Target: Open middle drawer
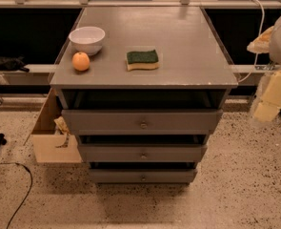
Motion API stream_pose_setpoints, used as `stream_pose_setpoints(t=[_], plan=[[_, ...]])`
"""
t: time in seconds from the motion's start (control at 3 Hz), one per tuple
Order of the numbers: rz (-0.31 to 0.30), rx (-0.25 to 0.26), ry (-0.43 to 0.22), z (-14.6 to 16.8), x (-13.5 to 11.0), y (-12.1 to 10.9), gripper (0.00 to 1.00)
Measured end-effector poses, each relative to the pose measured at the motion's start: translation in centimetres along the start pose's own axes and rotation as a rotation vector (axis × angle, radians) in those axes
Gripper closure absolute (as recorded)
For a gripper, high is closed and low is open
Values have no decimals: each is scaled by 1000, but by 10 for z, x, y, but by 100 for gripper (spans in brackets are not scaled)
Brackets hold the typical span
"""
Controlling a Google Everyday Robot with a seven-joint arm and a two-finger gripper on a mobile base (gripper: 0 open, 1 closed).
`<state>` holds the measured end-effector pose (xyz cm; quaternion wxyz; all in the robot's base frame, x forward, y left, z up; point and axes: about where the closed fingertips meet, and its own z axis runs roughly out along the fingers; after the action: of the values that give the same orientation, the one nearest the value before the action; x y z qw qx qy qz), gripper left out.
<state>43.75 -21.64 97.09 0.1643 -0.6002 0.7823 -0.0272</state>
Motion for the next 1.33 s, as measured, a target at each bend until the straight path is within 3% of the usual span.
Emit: stream_pose_setpoints(t=[0.33,0.67,1.0,1.33], plan=[[11,-49,-58,26,-7,13,0],[44,-149,-143,77,-26,42,0],[29,-291,-150,157,-56,96,0],[24,-286,-163,158,-61,99,0]])
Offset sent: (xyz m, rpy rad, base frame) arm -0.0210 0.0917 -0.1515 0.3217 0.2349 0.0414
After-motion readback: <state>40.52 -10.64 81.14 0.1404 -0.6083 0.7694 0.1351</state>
